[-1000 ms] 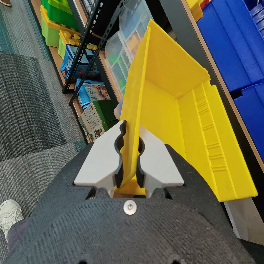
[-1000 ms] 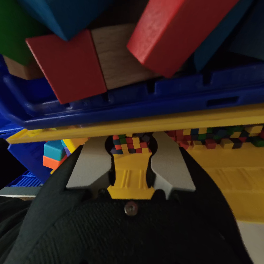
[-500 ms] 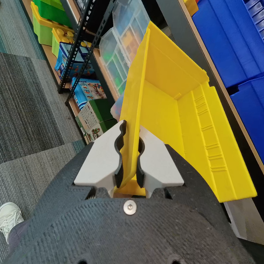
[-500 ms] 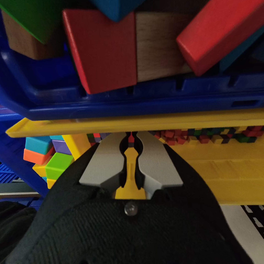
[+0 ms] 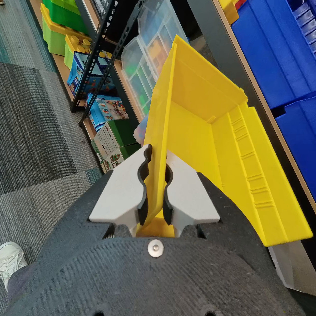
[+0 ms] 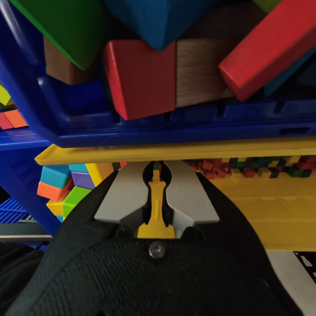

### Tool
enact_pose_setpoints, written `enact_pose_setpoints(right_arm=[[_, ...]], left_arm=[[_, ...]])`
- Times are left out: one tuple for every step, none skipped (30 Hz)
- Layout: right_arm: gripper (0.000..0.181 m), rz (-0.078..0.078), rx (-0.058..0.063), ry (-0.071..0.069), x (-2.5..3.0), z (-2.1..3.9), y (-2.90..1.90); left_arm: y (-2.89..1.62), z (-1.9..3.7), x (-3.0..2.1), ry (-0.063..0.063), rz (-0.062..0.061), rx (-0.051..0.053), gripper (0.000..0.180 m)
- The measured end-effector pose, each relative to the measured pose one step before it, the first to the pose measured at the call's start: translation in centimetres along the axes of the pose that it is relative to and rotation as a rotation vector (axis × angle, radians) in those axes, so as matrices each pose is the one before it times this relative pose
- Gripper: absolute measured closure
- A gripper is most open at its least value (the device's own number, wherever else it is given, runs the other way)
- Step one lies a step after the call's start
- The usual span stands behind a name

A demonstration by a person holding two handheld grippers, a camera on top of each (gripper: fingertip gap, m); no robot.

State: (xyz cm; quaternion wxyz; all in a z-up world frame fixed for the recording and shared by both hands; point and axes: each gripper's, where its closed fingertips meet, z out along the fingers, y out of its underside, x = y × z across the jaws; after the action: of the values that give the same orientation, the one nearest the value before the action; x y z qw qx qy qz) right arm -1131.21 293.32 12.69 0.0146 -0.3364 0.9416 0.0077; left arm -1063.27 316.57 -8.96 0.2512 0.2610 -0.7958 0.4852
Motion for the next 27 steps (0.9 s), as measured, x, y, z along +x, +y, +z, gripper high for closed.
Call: enact_pose_setpoints(right_arm=[[0.18,0.0014,0.006,0.0036,0.051,-0.058,-0.085],[0.175,0.0035,0.008,-0.0005,-0.02,-0.045,-0.113],[0.165,0.0063,0.0086,-0.0033,-0.036,-0.002,-0.127],[0.156,0.0079,0.0064,-0.002,-0.02,0.043,-0.104],[0.147,0.0072,0.0021,0.0022,0.067,0.062,-0.039],[0.144,0.0055,-0.0016,0.007,0.14,0.096,0.009],[0.141,0.0043,-0.0026,0.0087,0.17,0.1,0.022],[0.14,0.0035,0.0004,0.0077,0.146,0.041,-0.02],[0.138,0.0033,0.0039,0.0028,0.062,0.008,-0.083],[0.136,0.004,0.0045,-0.0043,-0.04,-0.009,-0.078],[0.133,0.0046,0.0016,-0.0069,-0.073,0.01,-0.031],[0.131,0.0039,-0.0034,-0.0026,-0.007,0.025,0.04],[0.128,0.0028,-0.0057,0.0013,0.066,0.038,0.092],[0.126,0.003,-0.0043,0.0003,0.056,0.028,0.064],[0.125,0.0043,-0.0015,-0.0019,0.035,0.008,0.014],[0.124,0.0043,0.0009,-0.0026,0.009,0.005,-0.033],[0.122,0.0024,0.0019,-0.0004,0.008,-0.007,-0.054],[0.121,-0.0003,0.0013,0.0026,0.027,-0.01,-0.039],[0.12,-0.0013,-0.0002,0.0049,0.059,0.009,-0.022],[0.118,0.0005,-0.0034,0.0058,0.09,0.036,0.033],[0.116,0.0026,-0.0075,0.0042,0.087,0.067,0.077],[0.115,0.0043,-0.0051,-0.0015,0.014,0.054,0.032],[0.115,0.0038,0.0001,-0.0035,-0.013,0.011,-0.056],[0.115,0.0011,-0.0004,-0.0011,-0.013,0.008,-0.061],[0.115,-0.0002,-0.0036,-0.001,-0.039,0.025,-0.017],[0.116,0.0007,-0.0047,-0.0039,-0.091,0.017,0.007],[0.116,0.0003,-0.0048,-0.0038,-0.079,0.006,0.014]], left_arm=[[-0.029,0.026,0.015,0.0013,0.0027,-0.0019,0.177],[-0.037,0.015,0.029,0.0011,0.0037,0.0004,0.177],[-0.012,0.014,0.036,-0.0008,0.0089,0.0005,0.177],[-0.008,0.021,0.015,-0.0013,0.0079,0.0006,0.177],[-0.002,0.024,-0.015,-0.0009,0.003,0.0005,0.177],[0.02,0.048,-0.034,-0.0008,-0.0007,0.0001,0.177],[0.007,0.05,-0.048,-0.0014,-0.002,0.0013,0.177],[-0.002,0.057,-0.025,-0.0003,-0.0039,0.0012,0.177],[-0.044,0.039,-0.009,0.0003,-0.0035,0.0014,0.177],[-0.058,0.039,-0.001,0.001,-0.0012,0.0012,0.177],[-0.1,0.012,0.017,0.0015,-0.0006,0.0024,0.177],[-0.101,0.009,0.034,0.0009,0.0017,0.0037,0.177],[-0.08,0.023,0.033,0.0003,0.0021,0.0033,0.177],[-0.074,0.03,0.021,0.0006,-0.0013,0.0014,0.177],[-0.076,0.051,0.017,0.001,-0.0023,0.0003,0.177],[-0.065,0.04,0.018,0.0011,-0.0006,0.001,0.177],[-0.097,0.018,0.03,0.0006,0.0012,0.0024,0.177],[-0.08,0.014,0.042,0.0,0.003,0.0028,0.177],[-0.078,-0.011,0.024,-0.0003,0.0012,0.003,0.178],[-0.071,-0.003,0.015,0.0002,-0.0014,0.003,0.178],[-0.035,0.016,0.006,0.0003,-0.0022,0.0013,0.177],[-0.024,0.035,0.006,0.0006,-0.004,0.0005,0.177],[-0.025,0.027,0.016,0.0016,-0.0038,0.0008,0.177],[-0.035,0.028,0.027,0.0013,-0.0006,0.0008,0.177],[-0.034,0.02,0.062,0.0016,0.0009,0.0007,0.178],[-0.029,0.008,0.067,0.0015,0.0018,0.0006,0.177],[-0.009,0.01,0.059,0.0013,0.0024,0.0001,0.177]])
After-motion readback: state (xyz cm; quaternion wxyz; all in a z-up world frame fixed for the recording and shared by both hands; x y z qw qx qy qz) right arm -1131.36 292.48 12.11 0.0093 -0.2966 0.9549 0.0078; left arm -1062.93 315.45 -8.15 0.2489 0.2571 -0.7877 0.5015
